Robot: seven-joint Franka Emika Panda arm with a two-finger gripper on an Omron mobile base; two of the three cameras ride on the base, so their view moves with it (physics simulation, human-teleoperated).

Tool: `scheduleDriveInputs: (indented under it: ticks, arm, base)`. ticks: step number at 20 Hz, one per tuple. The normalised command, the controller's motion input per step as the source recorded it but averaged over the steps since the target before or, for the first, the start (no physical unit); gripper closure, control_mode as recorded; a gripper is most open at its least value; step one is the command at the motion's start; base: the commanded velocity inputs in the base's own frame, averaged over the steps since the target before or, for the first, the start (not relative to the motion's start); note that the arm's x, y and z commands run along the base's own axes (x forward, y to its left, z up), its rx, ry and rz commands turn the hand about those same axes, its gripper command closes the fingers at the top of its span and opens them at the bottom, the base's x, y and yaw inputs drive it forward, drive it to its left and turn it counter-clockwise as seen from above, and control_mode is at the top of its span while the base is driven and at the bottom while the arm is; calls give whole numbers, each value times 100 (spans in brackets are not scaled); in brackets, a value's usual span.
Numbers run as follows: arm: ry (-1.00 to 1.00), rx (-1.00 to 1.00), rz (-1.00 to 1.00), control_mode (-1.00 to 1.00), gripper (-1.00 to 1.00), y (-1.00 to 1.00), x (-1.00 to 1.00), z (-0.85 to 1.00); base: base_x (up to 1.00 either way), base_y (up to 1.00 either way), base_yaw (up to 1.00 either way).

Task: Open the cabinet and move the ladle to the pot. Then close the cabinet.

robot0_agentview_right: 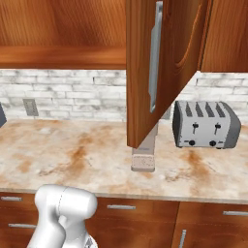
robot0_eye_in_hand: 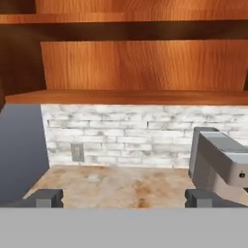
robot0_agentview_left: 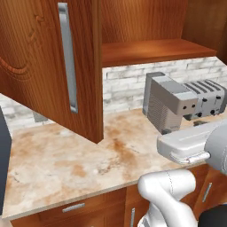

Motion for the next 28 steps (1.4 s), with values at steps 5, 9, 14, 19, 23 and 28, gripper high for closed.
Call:
scheduleDriveInputs:
  ticks: [5, 9, 14, 19, 23, 28]
  arm:
    - [-19, 0, 0, -100, -100, 63, -31, 7]
    - [-21, 0, 0, -100, -100, 65, -14, 0]
    - [-19, 0, 0, -100, -100, 76, 1, 0]
    - [-18, 0, 0, -100, -100, 79, 20, 0]
    - [-19, 0, -1, -100, -100, 65, 51, -7]
    - [-21, -1, -5, -100, -100, 59, 66, -14]
  base:
    - [0, 0, 0]
    - [0, 0, 0]
    - [0, 0, 0]
    - [0, 0, 0]
    - [0, 0, 0]
    - [0, 0, 0]
